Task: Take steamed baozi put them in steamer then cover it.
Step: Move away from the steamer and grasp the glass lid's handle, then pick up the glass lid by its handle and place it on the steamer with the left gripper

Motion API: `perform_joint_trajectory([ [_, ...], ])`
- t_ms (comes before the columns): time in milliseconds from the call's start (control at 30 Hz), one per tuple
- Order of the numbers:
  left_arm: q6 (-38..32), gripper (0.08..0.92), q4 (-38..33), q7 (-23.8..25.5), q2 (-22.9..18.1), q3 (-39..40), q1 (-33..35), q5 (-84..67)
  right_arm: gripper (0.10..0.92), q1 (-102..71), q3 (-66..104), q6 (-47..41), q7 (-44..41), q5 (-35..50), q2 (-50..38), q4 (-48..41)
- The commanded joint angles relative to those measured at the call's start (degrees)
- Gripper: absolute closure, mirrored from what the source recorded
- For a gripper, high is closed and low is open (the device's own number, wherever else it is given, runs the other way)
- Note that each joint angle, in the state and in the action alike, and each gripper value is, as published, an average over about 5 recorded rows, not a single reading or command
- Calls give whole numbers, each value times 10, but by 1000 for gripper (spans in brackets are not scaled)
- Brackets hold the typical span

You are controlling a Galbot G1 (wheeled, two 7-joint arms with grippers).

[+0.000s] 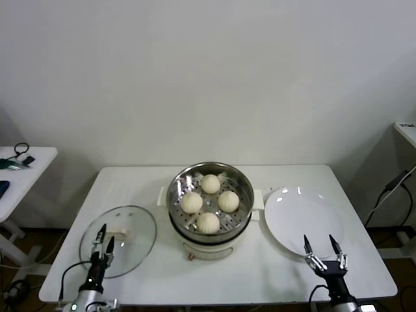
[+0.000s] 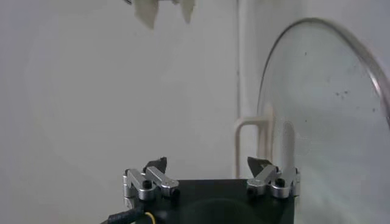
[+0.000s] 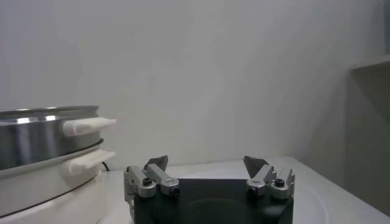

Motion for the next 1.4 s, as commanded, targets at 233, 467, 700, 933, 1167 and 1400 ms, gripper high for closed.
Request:
perform_joint_trajectory([
  [233, 8, 215, 53, -2, 4, 4, -61, 26, 203, -14, 4, 12, 1, -8, 17, 11],
  [467, 9, 414, 87, -4, 14, 11, -80, 23, 203, -15, 5, 14, 1, -13, 21, 12],
  [700, -4, 614, 103, -9, 19, 16, -77, 33, 203, -13, 4, 13, 1, -23, 26, 16],
  [933, -15, 810, 116, -18, 20, 15, -74, 51, 203, -14, 3, 14, 1, -28, 28, 22],
  [1167, -8, 858, 97, -9, 21, 14, -65, 46, 203, -16, 2, 11, 1, -34, 27, 29],
  [1400, 14, 858, -33, 64, 44, 12, -13, -34, 203, -14, 3, 1, 13, -56, 24, 31],
])
